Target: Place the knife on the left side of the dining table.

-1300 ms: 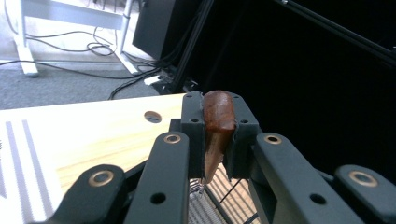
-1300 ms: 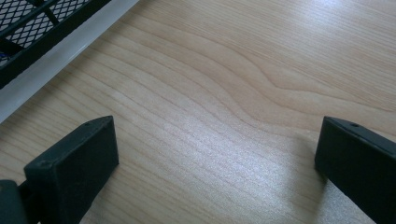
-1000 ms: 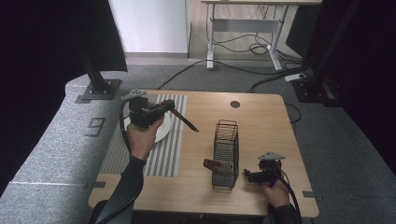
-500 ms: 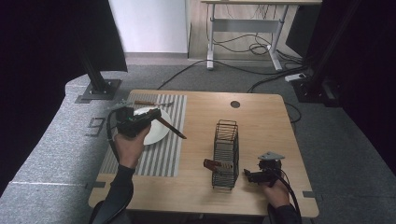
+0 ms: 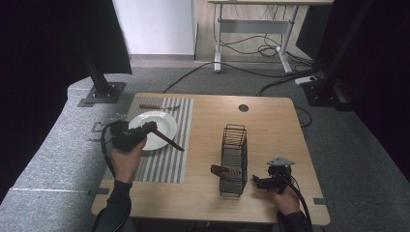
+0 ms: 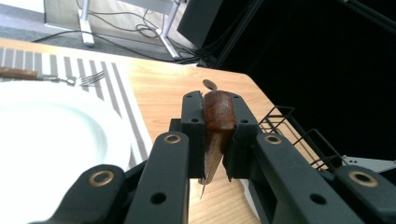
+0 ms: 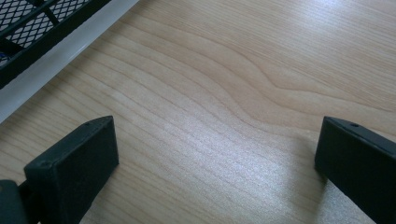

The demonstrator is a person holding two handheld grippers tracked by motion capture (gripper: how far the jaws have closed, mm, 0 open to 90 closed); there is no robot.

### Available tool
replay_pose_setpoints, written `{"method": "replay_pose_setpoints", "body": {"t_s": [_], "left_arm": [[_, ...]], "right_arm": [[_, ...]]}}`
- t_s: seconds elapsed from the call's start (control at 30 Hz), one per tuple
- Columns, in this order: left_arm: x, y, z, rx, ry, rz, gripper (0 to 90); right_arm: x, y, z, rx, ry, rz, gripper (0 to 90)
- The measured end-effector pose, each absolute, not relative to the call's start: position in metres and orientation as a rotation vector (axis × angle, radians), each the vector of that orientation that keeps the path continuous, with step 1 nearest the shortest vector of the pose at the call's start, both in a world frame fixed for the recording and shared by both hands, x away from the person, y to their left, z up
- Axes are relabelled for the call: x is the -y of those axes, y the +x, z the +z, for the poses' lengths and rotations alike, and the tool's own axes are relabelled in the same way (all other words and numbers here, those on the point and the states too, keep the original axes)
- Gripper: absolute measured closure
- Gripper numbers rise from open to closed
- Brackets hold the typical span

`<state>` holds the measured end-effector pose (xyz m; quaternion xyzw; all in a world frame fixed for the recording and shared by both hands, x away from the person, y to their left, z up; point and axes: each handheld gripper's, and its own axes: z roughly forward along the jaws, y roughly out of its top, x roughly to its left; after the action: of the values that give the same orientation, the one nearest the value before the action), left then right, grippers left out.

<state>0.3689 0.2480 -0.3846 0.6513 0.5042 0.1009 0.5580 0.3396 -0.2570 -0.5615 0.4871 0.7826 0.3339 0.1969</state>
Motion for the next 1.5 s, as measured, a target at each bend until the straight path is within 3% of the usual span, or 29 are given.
{"method": "replay_pose_setpoints", "body": {"t_s": [1.07,1.5], "left_arm": [[-0.299,0.352,-0.446,-1.385,1.457,0.194,80.1],[-0.309,0.355,-0.455,-1.404,1.486,0.286,75.3]], "right_arm": [[0.257,0.34,-0.562,-2.192,1.362,0.935,0.0],[0.257,0.34,-0.562,-2.192,1.362,0.935,0.0]]}}
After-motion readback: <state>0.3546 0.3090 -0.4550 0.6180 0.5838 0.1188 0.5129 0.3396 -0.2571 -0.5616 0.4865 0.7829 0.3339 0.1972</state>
